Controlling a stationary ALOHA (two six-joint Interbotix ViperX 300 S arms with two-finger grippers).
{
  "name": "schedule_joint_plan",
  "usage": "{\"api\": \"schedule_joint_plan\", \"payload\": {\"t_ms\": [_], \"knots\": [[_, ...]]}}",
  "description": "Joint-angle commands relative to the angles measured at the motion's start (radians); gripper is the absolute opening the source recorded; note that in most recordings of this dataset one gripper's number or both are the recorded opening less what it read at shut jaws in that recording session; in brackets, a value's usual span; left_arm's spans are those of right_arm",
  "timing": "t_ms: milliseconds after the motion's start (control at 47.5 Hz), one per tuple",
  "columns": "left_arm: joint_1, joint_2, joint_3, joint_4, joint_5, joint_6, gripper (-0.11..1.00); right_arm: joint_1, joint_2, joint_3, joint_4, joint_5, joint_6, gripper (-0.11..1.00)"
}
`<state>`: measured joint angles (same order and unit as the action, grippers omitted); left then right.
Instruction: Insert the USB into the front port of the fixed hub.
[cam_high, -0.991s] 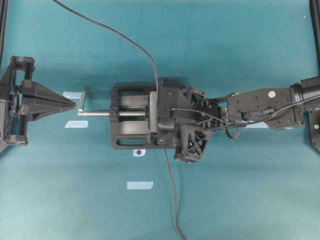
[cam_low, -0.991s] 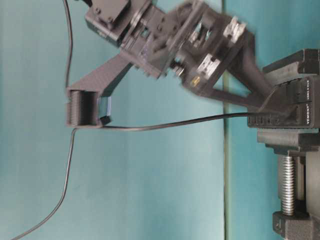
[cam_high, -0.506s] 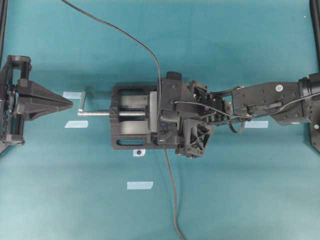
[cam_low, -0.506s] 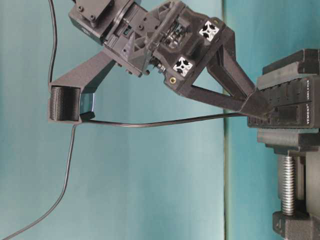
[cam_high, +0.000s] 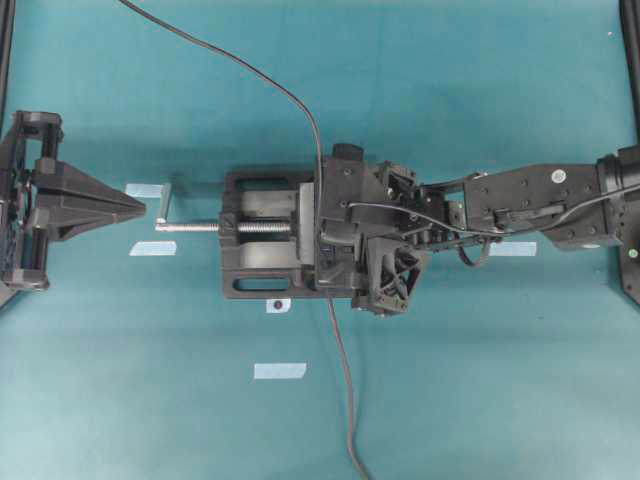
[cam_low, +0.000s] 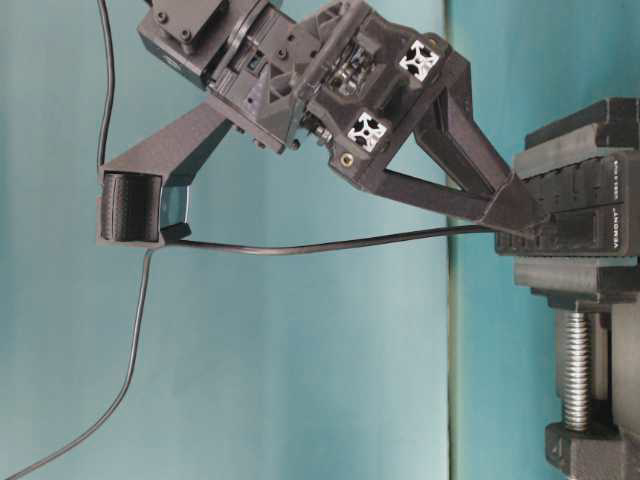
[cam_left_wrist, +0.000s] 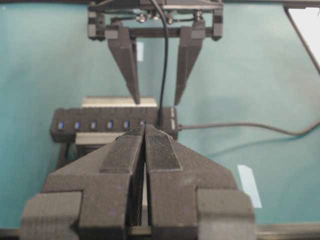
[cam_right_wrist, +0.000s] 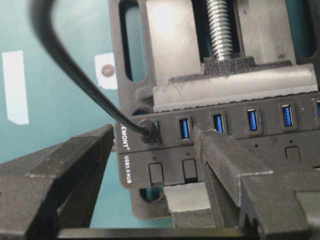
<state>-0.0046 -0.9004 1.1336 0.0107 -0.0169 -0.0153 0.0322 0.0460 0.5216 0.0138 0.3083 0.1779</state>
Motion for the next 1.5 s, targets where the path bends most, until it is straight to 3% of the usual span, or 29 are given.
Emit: {"api": "schedule_joint_plan", "payload": {"t_ms": [0,548,906,1475], "knots": [[-0.002,0.003,-0.011,0.003,-0.005,-0.003,0.0,0.002,-0.035,-0.014,-0.002,-0.009,0.008,0.7],[-0.002,0.003,-0.009,0.002,-0.005,-0.003,0.0,0.002,-0.123,0.037,-0.002,-0.015,0.005,0.7],[-0.002,0.002,-0.012,0.002,-0.005,-0.003,0.0,0.026,-0.179,0.106,0.002,-0.133,0.008,0.7],[-0.002,0.002,-0.014,0.002,-0.006,-0.005,0.0,0.029,-0.252,0.181,0.003,-0.138,0.008,0.7]]}}
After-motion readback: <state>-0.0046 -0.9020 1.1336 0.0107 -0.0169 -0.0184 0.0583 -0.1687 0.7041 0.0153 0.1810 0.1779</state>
